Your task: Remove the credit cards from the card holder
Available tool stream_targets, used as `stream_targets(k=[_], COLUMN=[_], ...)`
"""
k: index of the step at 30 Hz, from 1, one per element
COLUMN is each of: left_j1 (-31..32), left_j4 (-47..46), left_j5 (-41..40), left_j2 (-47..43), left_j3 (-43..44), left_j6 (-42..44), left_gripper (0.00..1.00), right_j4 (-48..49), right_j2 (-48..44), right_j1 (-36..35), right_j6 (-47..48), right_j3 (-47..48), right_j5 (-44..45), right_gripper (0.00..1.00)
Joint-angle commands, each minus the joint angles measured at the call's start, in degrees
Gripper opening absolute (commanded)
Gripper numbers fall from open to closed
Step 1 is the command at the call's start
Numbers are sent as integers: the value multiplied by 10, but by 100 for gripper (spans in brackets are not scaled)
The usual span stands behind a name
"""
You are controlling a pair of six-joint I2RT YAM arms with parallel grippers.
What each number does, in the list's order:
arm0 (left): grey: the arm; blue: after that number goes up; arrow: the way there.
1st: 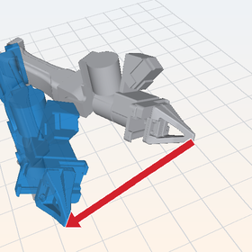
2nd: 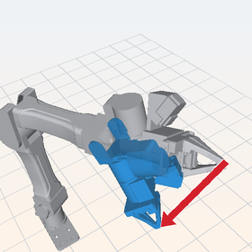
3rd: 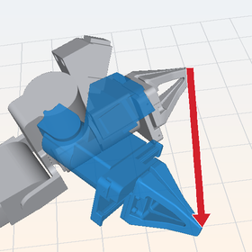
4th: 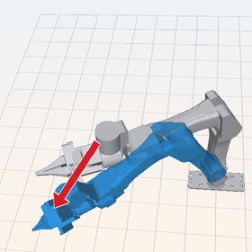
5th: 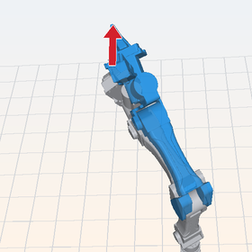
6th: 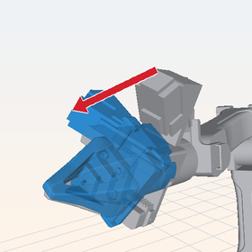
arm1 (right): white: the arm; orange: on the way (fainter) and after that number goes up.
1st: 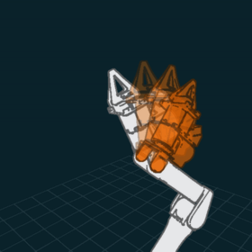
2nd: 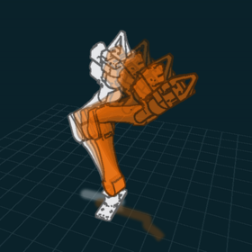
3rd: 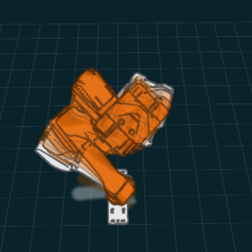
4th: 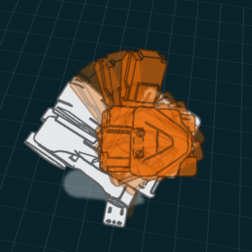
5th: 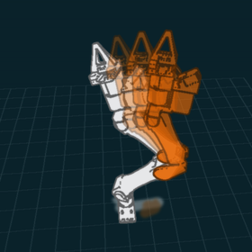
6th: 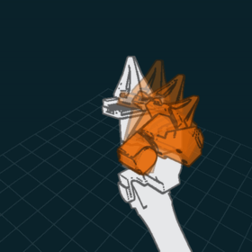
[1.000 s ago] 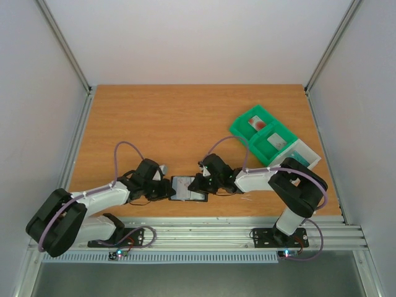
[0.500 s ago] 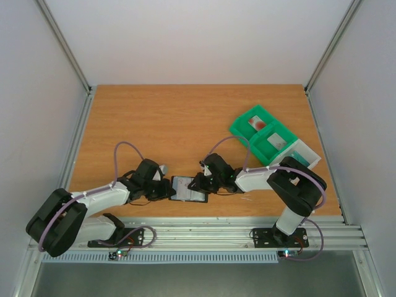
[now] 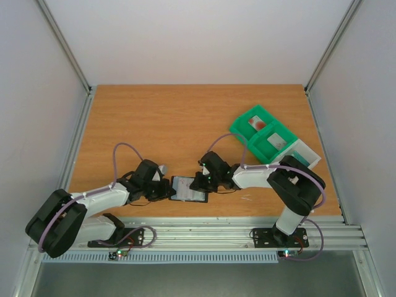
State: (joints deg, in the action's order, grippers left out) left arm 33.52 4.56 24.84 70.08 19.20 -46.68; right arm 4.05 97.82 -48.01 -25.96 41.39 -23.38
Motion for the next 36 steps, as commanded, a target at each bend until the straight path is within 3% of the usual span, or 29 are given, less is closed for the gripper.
stream_targets(k=[1,9,15,20,26,36], left_j1=[1,1,1,1,0,1], left_j4=[53,56,60,63,65,71], left_j5=[-59,-64,-62,-63,-67,-70], left_j2=[19,19,5,1,-5,-15], left_j3=[-29,-29,-32,-35,-36,-35], left_j6=[-1,-4,-9,-10,-11,-22], left_gripper=[1,2,2,2,2,2], right_j4=[-143,-162,-94,-46,11,-35], right_j2=[-14,-45,-47,-17,-20,-100], right_j1=[2,2,3,5,17,38], right_j6=[52,75,50,30,23,38], right_j3=[9,8,-11,-25,-57,-74], right_j5=[88,94,45,35,25,50], right_gripper=[10,8,21,22,10,1])
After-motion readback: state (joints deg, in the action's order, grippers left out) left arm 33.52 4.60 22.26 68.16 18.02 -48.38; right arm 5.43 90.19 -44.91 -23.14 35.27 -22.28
